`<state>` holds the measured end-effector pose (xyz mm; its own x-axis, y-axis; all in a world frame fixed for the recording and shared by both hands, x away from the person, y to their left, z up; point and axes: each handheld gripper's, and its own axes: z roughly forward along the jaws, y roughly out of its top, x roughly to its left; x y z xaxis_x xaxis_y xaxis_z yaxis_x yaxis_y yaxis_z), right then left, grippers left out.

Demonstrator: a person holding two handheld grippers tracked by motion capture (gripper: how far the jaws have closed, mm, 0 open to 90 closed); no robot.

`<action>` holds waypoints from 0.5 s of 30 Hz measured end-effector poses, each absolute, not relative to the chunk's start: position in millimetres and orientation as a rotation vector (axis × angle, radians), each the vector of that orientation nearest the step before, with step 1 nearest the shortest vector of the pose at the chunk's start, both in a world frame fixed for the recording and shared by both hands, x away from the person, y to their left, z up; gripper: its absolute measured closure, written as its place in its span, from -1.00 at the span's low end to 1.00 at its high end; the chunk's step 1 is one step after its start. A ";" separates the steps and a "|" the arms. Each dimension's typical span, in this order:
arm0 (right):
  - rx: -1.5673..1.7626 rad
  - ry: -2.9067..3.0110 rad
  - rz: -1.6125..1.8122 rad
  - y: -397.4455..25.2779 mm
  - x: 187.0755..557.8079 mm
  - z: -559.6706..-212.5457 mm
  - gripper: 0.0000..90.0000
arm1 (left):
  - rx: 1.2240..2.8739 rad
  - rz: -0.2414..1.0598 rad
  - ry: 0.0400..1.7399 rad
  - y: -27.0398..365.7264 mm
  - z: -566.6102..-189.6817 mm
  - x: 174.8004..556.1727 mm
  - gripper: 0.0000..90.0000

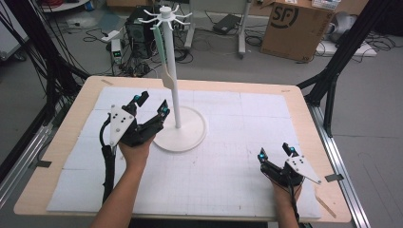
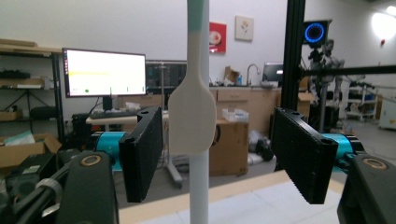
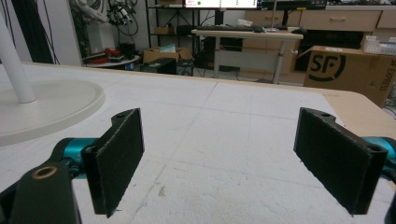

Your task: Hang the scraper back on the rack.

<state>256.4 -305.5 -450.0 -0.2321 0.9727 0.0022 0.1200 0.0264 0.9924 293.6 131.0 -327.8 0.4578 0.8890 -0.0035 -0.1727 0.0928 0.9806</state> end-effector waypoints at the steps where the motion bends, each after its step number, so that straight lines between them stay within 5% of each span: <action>1: 1.171 1.480 1.310 -305.7 256.4 -449.9 -0.66 | 1.231 0.903 0.756 132.3 -329.9 290.8 -0.22; 15: 1.165 1.484 1.308 -305.8 256.6 -450.1 -0.66 | 1.401 0.787 0.934 172.7 -375.3 266.0 -0.26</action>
